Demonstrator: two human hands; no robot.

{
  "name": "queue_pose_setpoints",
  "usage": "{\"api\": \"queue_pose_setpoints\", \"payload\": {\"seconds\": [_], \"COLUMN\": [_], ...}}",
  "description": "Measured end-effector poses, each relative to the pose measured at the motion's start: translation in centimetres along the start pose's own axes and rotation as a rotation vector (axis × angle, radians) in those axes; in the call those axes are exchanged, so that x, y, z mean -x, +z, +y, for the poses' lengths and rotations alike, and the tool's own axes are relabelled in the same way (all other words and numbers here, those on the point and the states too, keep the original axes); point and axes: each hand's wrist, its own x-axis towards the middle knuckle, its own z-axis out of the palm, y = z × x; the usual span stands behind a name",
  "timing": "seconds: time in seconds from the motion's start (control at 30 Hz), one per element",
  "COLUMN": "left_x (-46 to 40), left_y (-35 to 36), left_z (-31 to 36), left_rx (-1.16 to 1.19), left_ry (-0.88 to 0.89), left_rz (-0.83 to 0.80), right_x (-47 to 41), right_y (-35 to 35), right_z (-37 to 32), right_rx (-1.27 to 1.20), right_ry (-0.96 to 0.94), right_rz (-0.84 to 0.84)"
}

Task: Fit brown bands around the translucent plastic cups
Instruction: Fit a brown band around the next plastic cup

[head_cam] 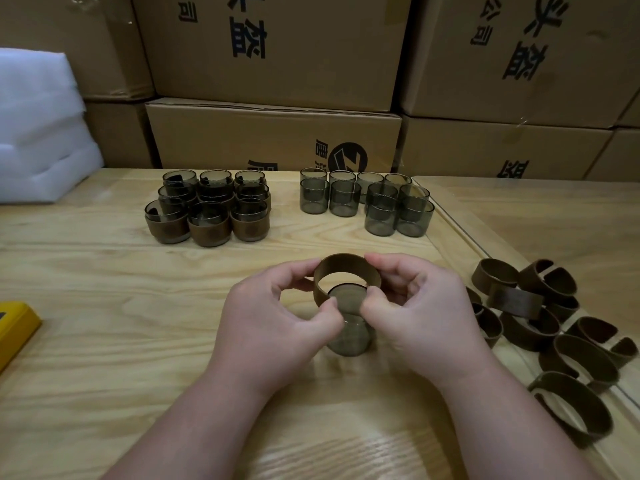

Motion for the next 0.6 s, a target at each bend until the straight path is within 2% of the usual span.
{"api": "queue_pose_setpoints", "payload": {"seconds": [0.13,0.33,0.6], "left_x": [0.5,1.1,0.7], "left_y": [0.0,-0.3,-0.5], "left_z": [0.2,0.0,-1.1], "left_rx": [-0.026,-0.102,0.011], "left_ry": [0.010,-0.079,-0.200], "left_rz": [-0.017,-0.124,-0.241], "right_x": [0.4,0.5,0.1], "right_y": [-1.1,-1.6,-1.3], "right_z": [-0.5,0.0,0.8], "right_rx": [0.089,0.125,0.080], "right_ry": [-0.056,0.022,0.062], "right_rz": [-0.050,-0.161,-0.188]}}
